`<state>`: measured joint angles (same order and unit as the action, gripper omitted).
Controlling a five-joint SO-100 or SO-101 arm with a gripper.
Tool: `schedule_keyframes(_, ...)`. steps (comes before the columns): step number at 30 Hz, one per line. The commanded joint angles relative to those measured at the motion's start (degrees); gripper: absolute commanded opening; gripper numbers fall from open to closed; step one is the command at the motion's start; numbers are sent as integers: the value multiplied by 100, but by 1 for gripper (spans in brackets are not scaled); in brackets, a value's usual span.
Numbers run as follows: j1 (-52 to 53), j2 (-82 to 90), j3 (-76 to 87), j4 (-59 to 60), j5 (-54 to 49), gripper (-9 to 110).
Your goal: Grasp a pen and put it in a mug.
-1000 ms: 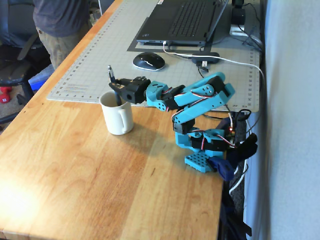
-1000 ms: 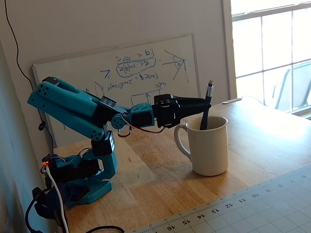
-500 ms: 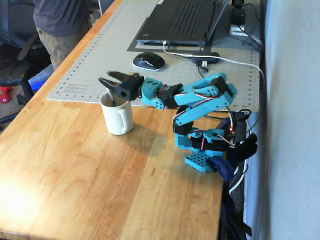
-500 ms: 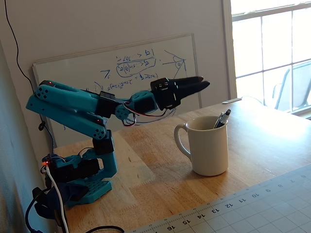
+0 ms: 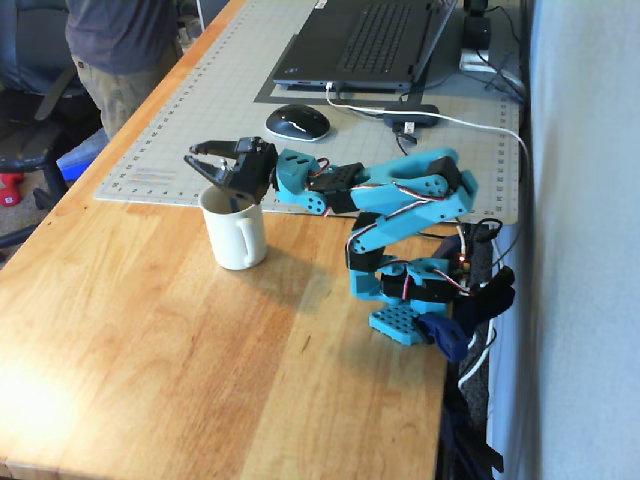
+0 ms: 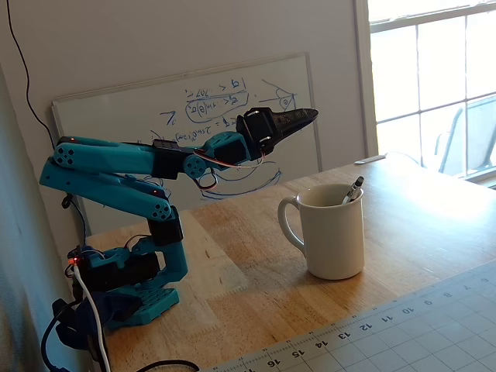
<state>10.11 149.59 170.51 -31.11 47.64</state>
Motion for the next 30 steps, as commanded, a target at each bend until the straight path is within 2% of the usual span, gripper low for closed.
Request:
schedule_keyframes(1, -308, 483, -492, 870, -1767, 3)
schedule_keyframes(8, -404, 1072, -35, 3103, -4351, 3)
schedule_keyframes(12, -378, 1714, 448, 4122, -5273, 3)
schedule_keyframes(20, -352, 2558, 940, 5634, -5616, 3)
schedule_keyframes(30, -360, 3709, 940, 8569, -5546, 3)
